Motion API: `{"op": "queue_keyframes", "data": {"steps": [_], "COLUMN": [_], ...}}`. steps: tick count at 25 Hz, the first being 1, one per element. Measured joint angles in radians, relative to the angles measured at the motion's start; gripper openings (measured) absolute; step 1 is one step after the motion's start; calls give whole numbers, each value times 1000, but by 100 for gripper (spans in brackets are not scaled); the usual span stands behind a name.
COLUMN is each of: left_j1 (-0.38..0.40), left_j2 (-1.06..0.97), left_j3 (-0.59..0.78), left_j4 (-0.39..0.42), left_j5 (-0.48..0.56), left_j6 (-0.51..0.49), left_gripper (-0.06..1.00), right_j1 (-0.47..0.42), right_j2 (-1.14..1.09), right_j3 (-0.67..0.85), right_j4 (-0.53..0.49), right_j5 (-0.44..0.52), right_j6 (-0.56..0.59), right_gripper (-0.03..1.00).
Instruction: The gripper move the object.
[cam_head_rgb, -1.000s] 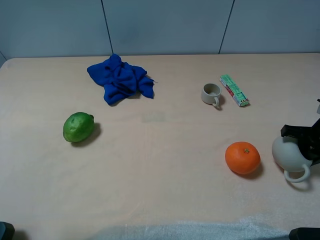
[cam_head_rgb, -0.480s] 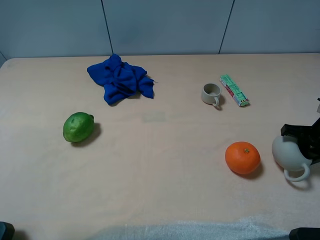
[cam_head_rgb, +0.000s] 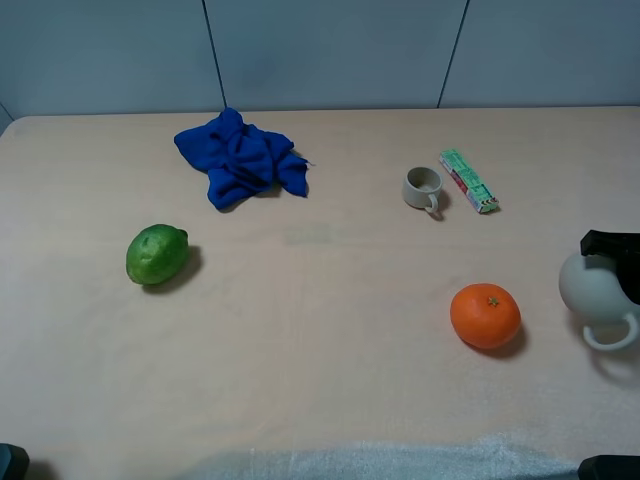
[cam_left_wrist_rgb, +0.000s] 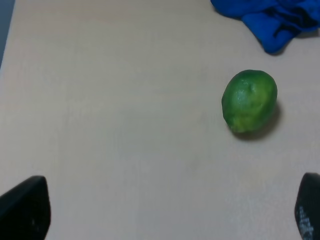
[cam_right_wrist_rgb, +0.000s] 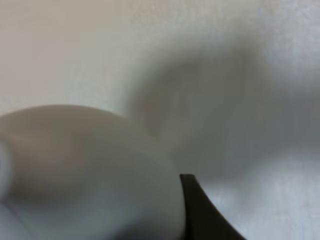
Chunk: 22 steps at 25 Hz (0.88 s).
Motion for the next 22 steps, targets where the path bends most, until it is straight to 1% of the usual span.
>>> {"op": "queue_keyframes", "data": {"steps": [9, 16, 18, 22], "left_j1": [0, 0, 0, 0], "left_j2": [0, 0, 0, 0], "left_j3": [0, 0, 0, 0], "left_j4": [0, 0, 0, 0], "left_j5": [0, 0, 0, 0], "left_j6": [0, 0, 0, 0], "left_gripper": [99, 99, 99, 99], "right_j1": [0, 5, 31, 118], "right_j2": [-120, -134, -139, -142], "right_j3": [-2, -82, -108, -153], "right_j4": [10, 45, 43, 42], "right_j5": [92, 200, 222, 245], "right_j6": [0, -31, -34, -9], "right_gripper": [0, 0, 0, 0]}}
